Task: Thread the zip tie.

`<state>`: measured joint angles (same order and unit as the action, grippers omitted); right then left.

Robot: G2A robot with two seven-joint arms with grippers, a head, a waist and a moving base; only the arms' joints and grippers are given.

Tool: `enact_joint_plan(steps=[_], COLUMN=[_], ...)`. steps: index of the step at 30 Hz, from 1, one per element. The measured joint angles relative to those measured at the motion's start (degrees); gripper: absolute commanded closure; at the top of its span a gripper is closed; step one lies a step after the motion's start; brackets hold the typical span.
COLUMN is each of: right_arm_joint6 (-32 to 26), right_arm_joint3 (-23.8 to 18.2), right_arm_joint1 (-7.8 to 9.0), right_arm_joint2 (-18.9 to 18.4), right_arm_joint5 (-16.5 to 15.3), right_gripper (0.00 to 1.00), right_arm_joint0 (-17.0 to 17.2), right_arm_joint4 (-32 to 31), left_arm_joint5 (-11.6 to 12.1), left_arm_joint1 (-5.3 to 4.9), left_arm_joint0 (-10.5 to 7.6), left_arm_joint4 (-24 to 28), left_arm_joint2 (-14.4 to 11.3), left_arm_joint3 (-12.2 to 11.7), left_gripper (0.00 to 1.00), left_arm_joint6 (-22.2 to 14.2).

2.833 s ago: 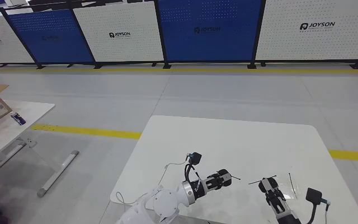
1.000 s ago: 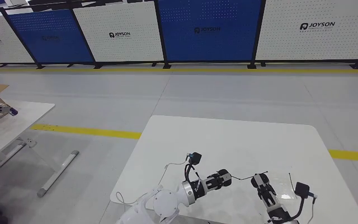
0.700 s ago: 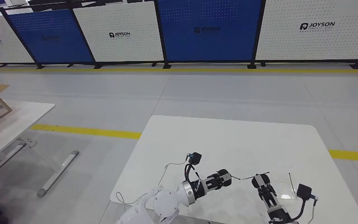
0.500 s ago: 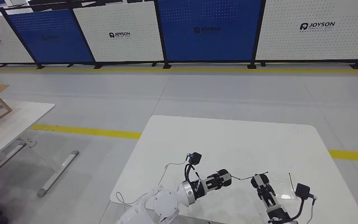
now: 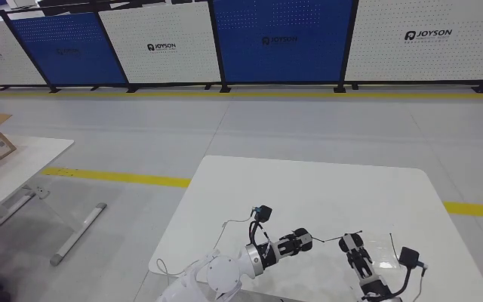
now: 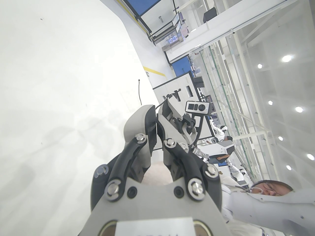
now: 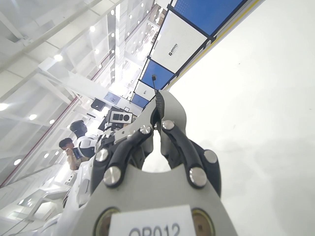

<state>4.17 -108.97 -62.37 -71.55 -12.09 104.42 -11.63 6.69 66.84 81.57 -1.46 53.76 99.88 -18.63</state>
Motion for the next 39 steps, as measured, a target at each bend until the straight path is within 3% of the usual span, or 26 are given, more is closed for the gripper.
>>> enact_joint_plan(steps=[39], right_arm_joint6=[-1.1], right_arm_joint3=[0.0], right_arm_joint1=[-1.64], right_arm_joint2=[-1.2], right_arm_joint5=[0.4], right_gripper=[1.00], right_arm_joint0=[0.6], right_arm_joint4=[-2.2], left_arm_joint5=[0.0], left_arm_joint1=[0.00], left_arm_joint0=[0.00], left_arm_joint4=[0.0], left_arm_joint2=[0.0], left_arm_joint3=[0.0], left_gripper=[1.00], left_arm_joint6=[0.0])
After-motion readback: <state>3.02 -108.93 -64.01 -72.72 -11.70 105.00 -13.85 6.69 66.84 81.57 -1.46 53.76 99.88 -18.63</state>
